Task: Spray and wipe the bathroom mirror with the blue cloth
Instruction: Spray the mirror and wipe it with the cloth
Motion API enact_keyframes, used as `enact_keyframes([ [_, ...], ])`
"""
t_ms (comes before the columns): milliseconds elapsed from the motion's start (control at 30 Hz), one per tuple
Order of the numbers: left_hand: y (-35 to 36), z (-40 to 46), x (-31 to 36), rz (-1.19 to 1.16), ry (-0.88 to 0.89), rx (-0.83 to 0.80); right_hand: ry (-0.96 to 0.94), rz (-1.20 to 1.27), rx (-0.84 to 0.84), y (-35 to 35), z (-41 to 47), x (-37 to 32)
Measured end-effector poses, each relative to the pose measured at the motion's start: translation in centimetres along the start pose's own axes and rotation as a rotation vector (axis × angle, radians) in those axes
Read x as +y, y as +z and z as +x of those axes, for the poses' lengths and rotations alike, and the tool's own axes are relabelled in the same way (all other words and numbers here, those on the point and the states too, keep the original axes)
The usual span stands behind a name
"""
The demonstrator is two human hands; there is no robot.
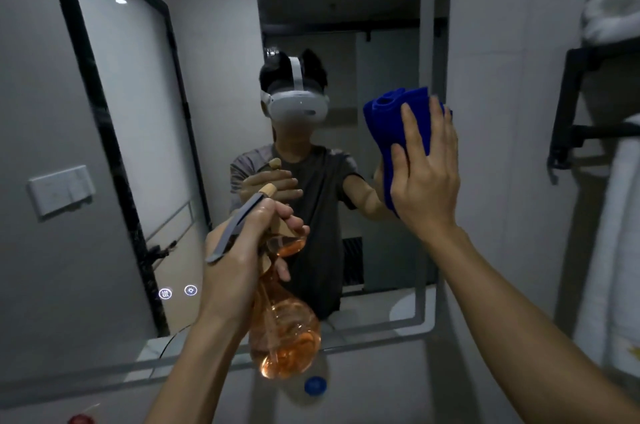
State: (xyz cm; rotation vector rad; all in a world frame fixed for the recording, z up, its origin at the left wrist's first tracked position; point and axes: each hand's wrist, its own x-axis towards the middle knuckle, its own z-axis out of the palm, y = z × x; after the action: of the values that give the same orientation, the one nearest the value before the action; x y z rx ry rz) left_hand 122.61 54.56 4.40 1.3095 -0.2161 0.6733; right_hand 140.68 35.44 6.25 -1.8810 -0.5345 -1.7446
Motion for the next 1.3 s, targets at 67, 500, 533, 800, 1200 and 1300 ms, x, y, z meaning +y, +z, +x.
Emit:
enact_keyframes([
  [67,-0.2,-0.4,-0.4,-0.001,-0.013,0.003,0.017,-0.004,0.0,-0.2,-1.8,0.8],
  [500,-6.8,-1.3,-1.0,0.055,-0.036,0.054,0.113,0.009,-0.06,2.3,-12.9,-6.6],
  [533,-7.5,-1.3,-1.0,0.06,-0.037,0.071,0.103,0.008,-0.069,2.7,-13.5,-7.7],
  [800,-13.9,-2.4,0.3,0.117,-0.001,0.15,-0.002,0.037,-0.145,6.3,-16.1,-17.7],
  [1200,-17.8,-3.0,-0.2,0.165,-0.025,0.117,-0.11,0.072,-0.217,6.6,-21.1,-19.9],
  [1300,-18.2,-3.4,-0.5,0.18,-0.023,0.134,-0.155,0.093,-0.28,6.3,-25.2,-19.4],
])
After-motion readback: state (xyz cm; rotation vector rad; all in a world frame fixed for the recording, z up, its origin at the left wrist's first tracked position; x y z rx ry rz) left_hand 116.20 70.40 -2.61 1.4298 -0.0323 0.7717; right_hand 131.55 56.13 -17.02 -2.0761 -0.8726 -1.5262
